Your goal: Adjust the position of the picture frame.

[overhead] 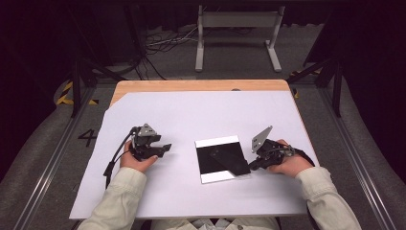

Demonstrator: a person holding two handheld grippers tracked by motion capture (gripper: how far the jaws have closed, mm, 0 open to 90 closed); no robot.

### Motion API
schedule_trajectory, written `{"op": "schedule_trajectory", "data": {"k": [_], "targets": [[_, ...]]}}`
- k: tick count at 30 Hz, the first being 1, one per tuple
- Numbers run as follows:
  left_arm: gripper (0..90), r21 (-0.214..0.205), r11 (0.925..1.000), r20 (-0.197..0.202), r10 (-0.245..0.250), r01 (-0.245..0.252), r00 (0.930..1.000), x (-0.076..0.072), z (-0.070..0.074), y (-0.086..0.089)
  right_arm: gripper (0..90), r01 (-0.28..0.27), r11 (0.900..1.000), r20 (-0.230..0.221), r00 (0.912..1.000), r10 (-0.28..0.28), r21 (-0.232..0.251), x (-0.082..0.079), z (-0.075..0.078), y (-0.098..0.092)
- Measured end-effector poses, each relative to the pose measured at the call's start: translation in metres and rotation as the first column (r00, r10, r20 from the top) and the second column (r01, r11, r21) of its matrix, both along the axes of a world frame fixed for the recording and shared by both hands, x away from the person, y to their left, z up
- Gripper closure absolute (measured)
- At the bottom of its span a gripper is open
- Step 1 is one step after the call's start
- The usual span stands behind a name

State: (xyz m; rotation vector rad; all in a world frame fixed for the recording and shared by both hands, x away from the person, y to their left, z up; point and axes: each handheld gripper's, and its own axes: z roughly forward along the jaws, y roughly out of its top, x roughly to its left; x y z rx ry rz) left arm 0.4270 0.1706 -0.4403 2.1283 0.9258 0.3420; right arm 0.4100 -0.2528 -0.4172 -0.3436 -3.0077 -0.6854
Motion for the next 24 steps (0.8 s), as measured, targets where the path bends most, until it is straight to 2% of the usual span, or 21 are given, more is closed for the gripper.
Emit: {"op": "schedule_trajectory", "data": {"k": [2,12,24], "targets": [[40.4,0.0,1.0,0.0,0.001,-0.001,1.0,0.0,0.0,0.0,90.0,-0.007,1.0,0.003,1.0,0.007,-0.004,-0.002,0.0,0.003],[40.3,0.0,1.0,-0.005,0.002,-0.002,1.0,0.0,0.0,-0.001,90.0,-0.055,0.9974,-0.001,0.9985,0.055,0.047,-0.01,-0.004,0.017],[40.2,0.003,1.0,-0.001,-0.004,0.004,1.0,0.001,0.0,-0.001,90.0,-0.047,0.9954,0.011,0.9988,0.047,0.083,-0.015,-0.006,0.02]]}}
